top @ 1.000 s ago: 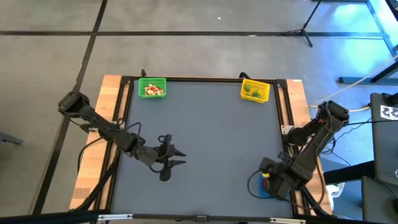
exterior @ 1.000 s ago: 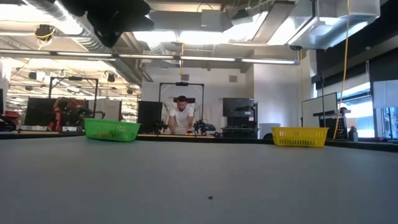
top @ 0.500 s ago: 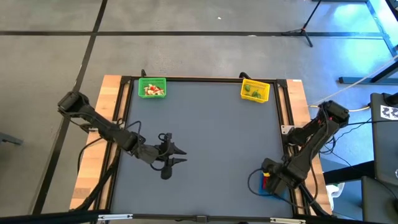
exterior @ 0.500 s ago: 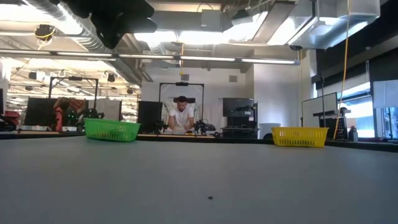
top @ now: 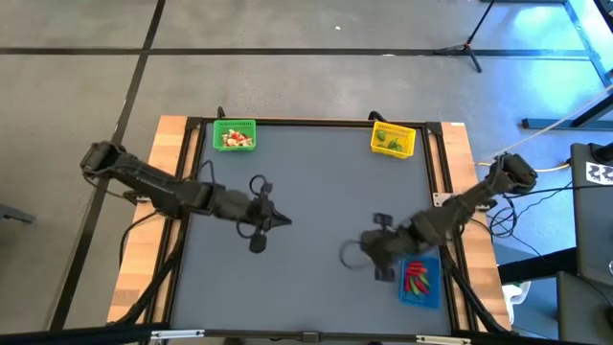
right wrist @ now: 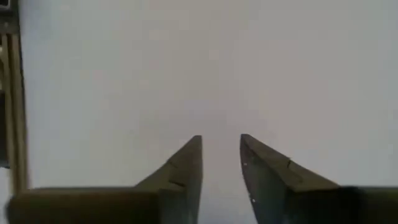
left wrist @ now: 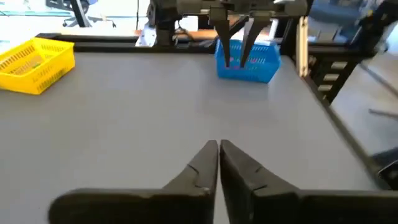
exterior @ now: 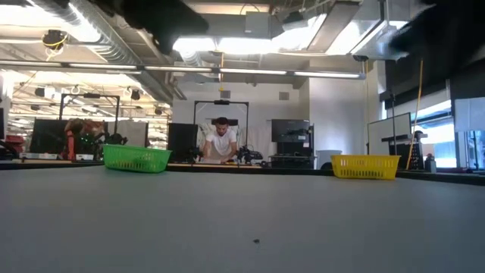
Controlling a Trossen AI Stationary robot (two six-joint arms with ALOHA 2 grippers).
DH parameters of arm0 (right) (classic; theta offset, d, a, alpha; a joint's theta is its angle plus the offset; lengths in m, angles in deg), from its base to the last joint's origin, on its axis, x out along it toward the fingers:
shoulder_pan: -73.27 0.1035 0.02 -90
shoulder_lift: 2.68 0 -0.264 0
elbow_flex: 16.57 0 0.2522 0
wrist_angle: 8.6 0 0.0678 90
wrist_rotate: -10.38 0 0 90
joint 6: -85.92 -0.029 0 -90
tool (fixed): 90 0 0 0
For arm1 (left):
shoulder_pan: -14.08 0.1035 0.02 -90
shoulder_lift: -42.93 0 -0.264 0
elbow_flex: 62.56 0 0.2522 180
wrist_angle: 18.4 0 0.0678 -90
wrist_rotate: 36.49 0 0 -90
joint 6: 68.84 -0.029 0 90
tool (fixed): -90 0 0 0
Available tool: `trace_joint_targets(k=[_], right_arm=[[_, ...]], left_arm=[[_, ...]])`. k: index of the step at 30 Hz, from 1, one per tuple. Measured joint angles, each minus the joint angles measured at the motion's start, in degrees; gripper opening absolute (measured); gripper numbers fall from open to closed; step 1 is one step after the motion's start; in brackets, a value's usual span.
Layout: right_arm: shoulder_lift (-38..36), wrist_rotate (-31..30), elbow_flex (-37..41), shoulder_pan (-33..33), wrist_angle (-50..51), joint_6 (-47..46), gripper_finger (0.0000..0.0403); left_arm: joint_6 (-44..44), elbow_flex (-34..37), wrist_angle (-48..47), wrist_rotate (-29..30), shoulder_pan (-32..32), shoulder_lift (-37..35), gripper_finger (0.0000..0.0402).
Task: Sort produce into baskets
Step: Return to Home Position
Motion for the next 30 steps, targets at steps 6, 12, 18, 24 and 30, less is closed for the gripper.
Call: trace_joint_targets(k=[6,12,18,24,30], right_arm=[[0.0,7.3,7.3,-14.7,-13.7,17.5,0.0035],[-2.2,12.2,15.3,-26.0,-21.9,25.6,0.0014],[-9.2,15.8,22.3,-35.1,-29.1,27.8,0.0025],[-20.2,16.0,29.1,-39.8,-35.6,27.7,0.0025],[-33.6,14.8,37.6,-40.8,-44.6,27.6,0.0026]], left_arm=[[-5.0,3.2,1.5,-8.7,9.4,-0.3,0.0009],[-6.3,12.2,8.9,-10.0,17.2,-4.8,0.0004],[-6.7,20.0,12.3,-10.0,22.2,-12.5,0.0002],[-8.5,23.5,12.5,-10.1,23.8,-19.1,0.0006],[-8.3,26.1,12.7,-10.1,25.1,-23.7,0.0003]])
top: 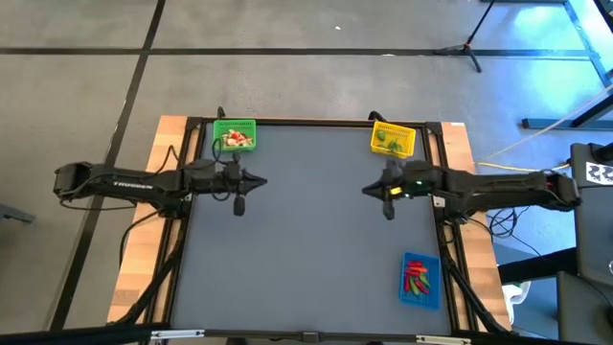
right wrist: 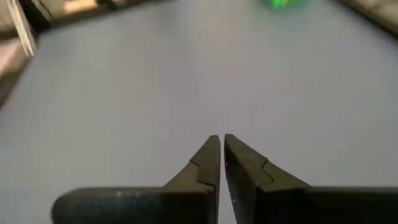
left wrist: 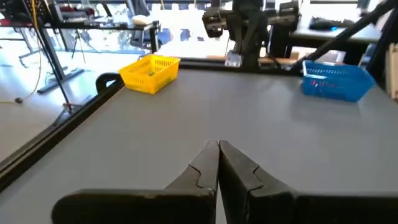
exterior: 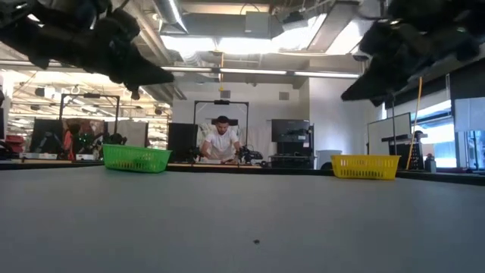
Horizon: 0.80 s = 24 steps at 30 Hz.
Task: Sort produce into baskets
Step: Return to Home Position
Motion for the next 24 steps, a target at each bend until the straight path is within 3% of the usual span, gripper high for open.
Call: trace_joint_targets(k=[9,19,24], right_arm=[[-20.1,-1.7,15.4,0.0,-14.7,-2.5,0.0026],[-40.9,-3.0,20.4,0.0,-2.1,-3.4,0.0026],[-48.9,-4.4,23.5,0.0,-2.7,-4.0,0.0026]], left_arm=[[1.9,3.2,5.2,0.0,0.0,-3.0,0.0004],[3.0,3.2,3.5,0.0,-3.5,-6.8,0.0005],[2.5,3.2,2.7,0.0,-4.6,-8.8,0.0005]])
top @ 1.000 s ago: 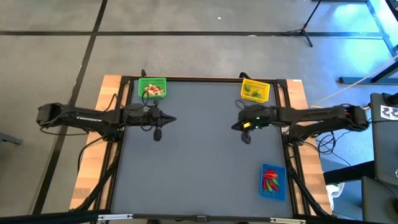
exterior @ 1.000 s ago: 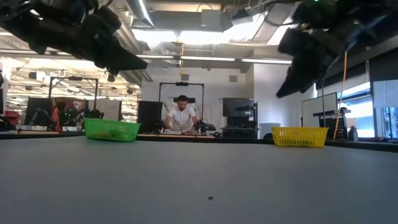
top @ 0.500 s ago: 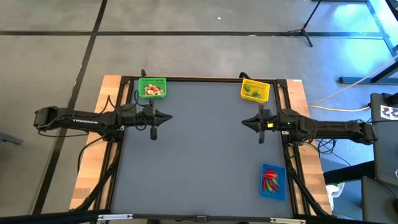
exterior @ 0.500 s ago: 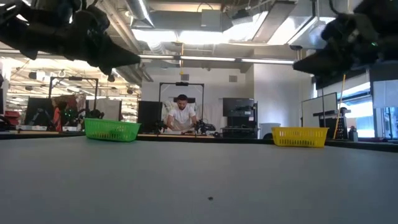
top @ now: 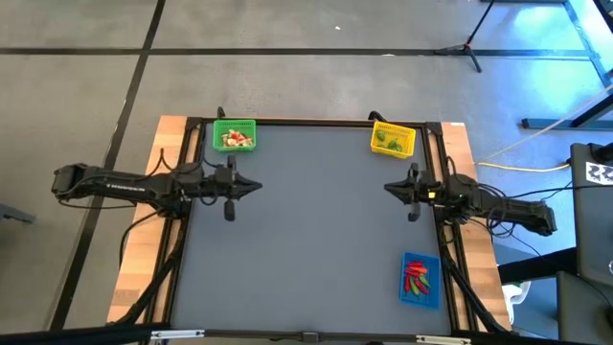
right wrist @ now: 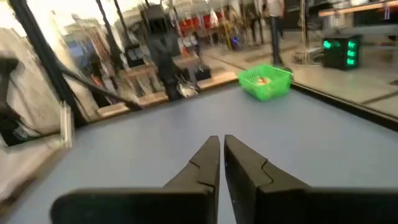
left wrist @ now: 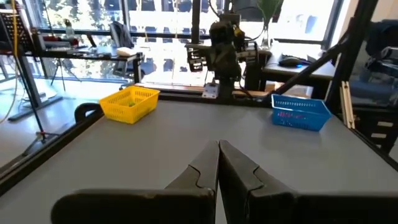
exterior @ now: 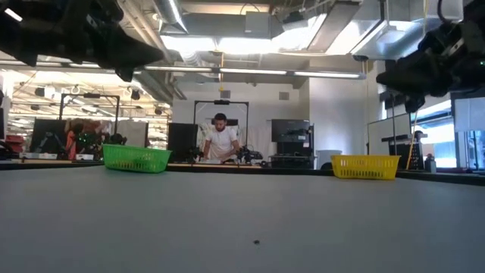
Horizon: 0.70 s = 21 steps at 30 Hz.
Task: Sort produce into baskets
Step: Return to Home Position
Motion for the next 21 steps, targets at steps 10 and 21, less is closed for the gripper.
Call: trace_joint_targets(k=[10,21], right_arm=[[-1.1,1.0,1.0,0.0,-1.5,-2.7,0.0026],[-1.0,1.1,1.0,0.0,-1.2,-0.5,0.0026]], left_arm=[[5.7,8.9,2.7,0.2,0.0,-8.4,0.0005],[5.0,11.0,-10.3,1.3,-0.7,-26.7,0.0005]])
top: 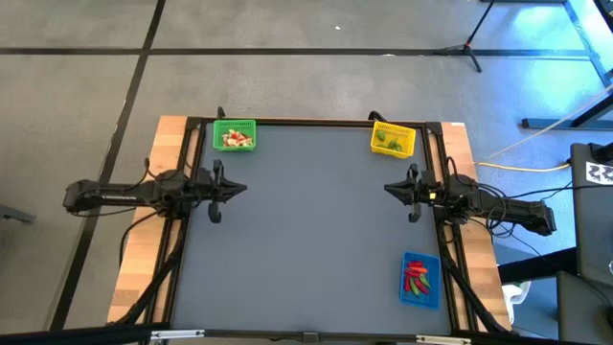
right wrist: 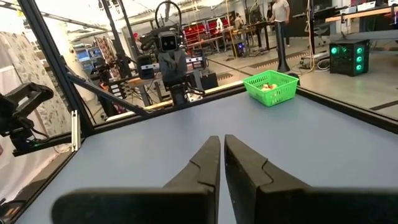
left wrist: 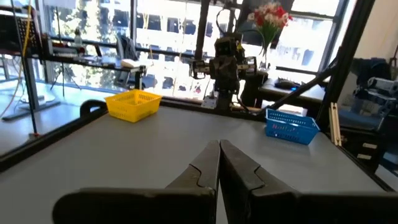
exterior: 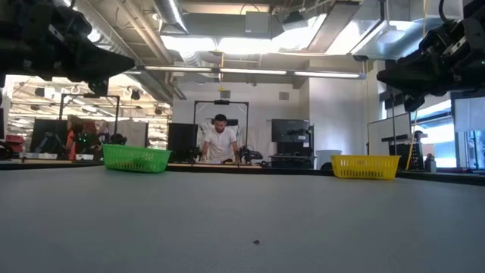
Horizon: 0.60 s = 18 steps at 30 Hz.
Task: Sort produce into baskets
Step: Return to Home Position
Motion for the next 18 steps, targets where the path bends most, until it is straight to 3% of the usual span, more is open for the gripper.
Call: trace_joint_targets(k=[6,18], right_arm=[[0.0,0.4,0.0,0.0,-0.2,0.0,0.0026],[0.0,-1.0,0.0,0.0,0.0,0.0,0.0026]], left_arm=[[0.2,0.0,-10.1,0.4,0.0,-12.2,0.0005],[1.1,0.1,-12.0,1.8,0.0,-12.1,0.0005]])
